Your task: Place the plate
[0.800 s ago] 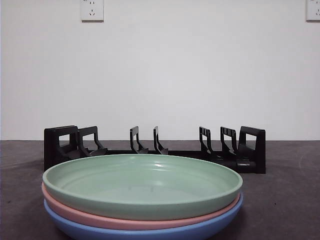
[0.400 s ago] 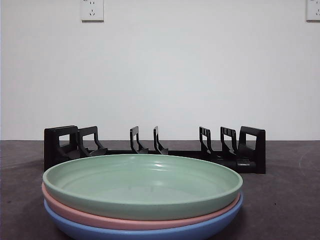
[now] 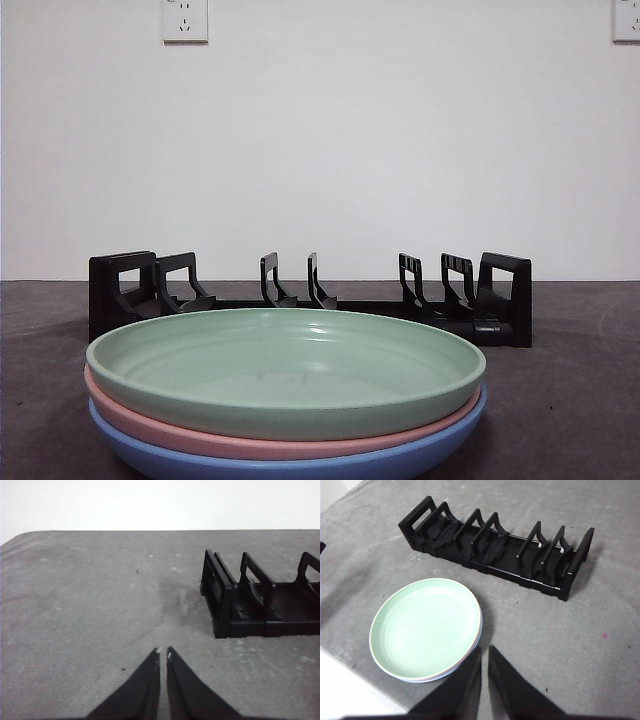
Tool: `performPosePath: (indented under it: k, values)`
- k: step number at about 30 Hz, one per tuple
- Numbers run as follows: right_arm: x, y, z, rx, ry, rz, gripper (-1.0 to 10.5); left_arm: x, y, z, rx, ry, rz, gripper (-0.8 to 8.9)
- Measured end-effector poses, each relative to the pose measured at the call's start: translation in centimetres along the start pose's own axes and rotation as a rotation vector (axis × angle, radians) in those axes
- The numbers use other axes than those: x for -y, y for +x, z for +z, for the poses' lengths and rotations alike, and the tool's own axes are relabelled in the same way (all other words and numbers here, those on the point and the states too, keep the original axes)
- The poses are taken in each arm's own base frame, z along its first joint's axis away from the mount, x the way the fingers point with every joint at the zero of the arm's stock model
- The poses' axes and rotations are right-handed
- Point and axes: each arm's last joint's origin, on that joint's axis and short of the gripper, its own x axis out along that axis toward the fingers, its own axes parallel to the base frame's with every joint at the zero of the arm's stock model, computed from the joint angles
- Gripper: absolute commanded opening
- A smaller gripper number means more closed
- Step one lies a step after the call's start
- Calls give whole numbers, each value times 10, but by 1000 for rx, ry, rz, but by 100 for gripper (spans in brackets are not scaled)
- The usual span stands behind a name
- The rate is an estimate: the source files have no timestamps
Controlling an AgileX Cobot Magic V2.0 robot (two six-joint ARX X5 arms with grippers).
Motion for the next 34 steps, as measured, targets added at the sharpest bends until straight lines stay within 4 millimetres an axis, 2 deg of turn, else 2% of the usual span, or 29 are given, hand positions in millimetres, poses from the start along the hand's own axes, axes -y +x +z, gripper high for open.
performPosePath:
  k: [21, 27, 30, 34]
  values:
    - [1, -1, 0, 19, 1, -23, 20, 0, 0, 0, 0, 6, -1, 21]
    - [18, -9, -1, 240, 128, -299, 20, 0, 0, 0, 0, 6, -1, 21]
    - [30, 3, -7, 421, 189, -489, 20, 0, 0, 0, 0, 6, -1, 21]
    - [52, 33, -34, 593, 177, -622, 20, 0, 0, 0, 0, 6, -1, 21]
